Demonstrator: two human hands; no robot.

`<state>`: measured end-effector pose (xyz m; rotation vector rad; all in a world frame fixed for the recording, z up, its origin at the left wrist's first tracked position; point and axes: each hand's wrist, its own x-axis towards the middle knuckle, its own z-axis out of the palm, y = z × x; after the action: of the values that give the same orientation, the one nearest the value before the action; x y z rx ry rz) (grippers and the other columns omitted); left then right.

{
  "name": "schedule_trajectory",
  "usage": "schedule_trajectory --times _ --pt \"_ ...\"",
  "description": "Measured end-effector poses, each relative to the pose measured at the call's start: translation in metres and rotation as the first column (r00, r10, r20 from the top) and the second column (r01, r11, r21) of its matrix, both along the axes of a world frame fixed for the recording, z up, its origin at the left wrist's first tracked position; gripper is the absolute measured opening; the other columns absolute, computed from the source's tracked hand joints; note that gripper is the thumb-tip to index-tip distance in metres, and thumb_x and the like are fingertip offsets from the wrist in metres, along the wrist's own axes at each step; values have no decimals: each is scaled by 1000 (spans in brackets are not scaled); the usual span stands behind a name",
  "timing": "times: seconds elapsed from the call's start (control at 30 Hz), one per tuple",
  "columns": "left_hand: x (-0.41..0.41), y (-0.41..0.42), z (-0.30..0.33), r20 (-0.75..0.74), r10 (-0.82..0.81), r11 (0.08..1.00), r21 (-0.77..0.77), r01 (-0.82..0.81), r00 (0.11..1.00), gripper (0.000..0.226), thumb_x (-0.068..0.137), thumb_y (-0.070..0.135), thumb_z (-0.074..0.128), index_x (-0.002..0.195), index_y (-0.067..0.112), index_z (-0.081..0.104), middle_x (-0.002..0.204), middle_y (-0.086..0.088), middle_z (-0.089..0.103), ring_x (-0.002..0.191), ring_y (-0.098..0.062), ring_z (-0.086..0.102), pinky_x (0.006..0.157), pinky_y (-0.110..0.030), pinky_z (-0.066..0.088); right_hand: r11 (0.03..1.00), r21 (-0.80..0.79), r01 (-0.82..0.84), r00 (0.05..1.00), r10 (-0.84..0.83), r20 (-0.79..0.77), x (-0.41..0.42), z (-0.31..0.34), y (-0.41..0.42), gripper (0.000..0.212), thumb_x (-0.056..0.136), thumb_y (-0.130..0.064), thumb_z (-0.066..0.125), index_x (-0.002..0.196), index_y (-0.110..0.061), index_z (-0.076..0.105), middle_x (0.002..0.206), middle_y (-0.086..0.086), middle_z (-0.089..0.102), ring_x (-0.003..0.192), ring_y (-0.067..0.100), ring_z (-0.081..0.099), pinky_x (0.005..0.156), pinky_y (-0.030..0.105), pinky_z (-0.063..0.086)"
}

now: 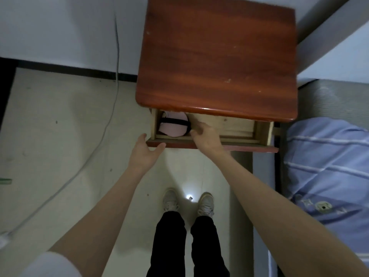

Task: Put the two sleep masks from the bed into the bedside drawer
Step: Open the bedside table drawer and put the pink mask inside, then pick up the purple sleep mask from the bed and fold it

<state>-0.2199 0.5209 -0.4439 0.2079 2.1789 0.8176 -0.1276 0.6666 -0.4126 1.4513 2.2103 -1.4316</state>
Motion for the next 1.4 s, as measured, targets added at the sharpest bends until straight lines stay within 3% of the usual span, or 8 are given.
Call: schedule_trajectory --times 0.13,0.27,0.47,0.63,0.83,1.0,1.17,1.4 --pt "-1 9 71 -210 -363 924 44 380 908 59 87 32 52 137 10 29 139 -18 42 126 -29 41 104 -38 35 997 80 -13 1000 12 16 47 73 -6 49 91 -26 49 137 -16 37 139 10 50 125 29 47 101 35 38" --pt "36 30 157 -361 -514 795 141 590 778 52 87 26 55 134 13 36 138 -14 45 124 -30 46 102 -40 39 970 240 47 999 -48 1 109 156 -6 51 90 -26 52 137 -12 36 140 14 47 128 30 43 105 37 35" --pt "142 51 245 -476 -718 482 188 856 508 55 87 29 56 136 13 36 142 -11 44 132 -25 39 108 -35 29 864 429 265 951 -308 31 235 244 -35 55 90 -31 50 140 -15 32 143 12 43 129 28 43 104 36 34" --pt "240 60 292 -536 -820 113 195 974 202 55 87 33 54 136 16 35 145 -10 40 137 -23 30 111 -37 25 710 492 503 819 -573 -10 339 283 -95 55 90 -31 50 139 -15 32 144 12 42 129 28 42 104 34 32" --pt "373 24 335 -640 -754 -297 133 945 -147 54 88 29 54 135 10 35 140 -15 44 131 -31 37 109 -48 32 486 553 677 606 -794 -44 465 314 -226 57 91 -32 49 141 -15 28 146 13 39 131 30 40 108 39 33" --pt "489 -81 347 -628 -722 -481 154 863 -290 57 91 36 46 141 17 25 151 -6 30 140 -24 22 114 -42 24 323 600 732 439 -897 -52 556 329 -375 57 91 -33 48 141 -15 28 147 12 38 131 30 40 109 42 34" --pt "582 -206 338 -609 -655 -659 172 733 -447 58 90 34 49 140 17 27 149 -8 33 139 -25 27 113 -43 27 182 626 758 246 -969 -16 630 335 -524 58 90 -34 49 141 -15 29 145 12 41 130 30 42 106 42 36" --pt "727 -290 345 -633 -488 -830 124 543 -601 57 91 35 46 141 18 24 151 -7 29 140 -25 22 114 -41 23 -51 599 799 -17 -998 -63 728 330 -649 57 89 -29 54 139 -11 34 142 16 44 131 30 41 108 41 34"
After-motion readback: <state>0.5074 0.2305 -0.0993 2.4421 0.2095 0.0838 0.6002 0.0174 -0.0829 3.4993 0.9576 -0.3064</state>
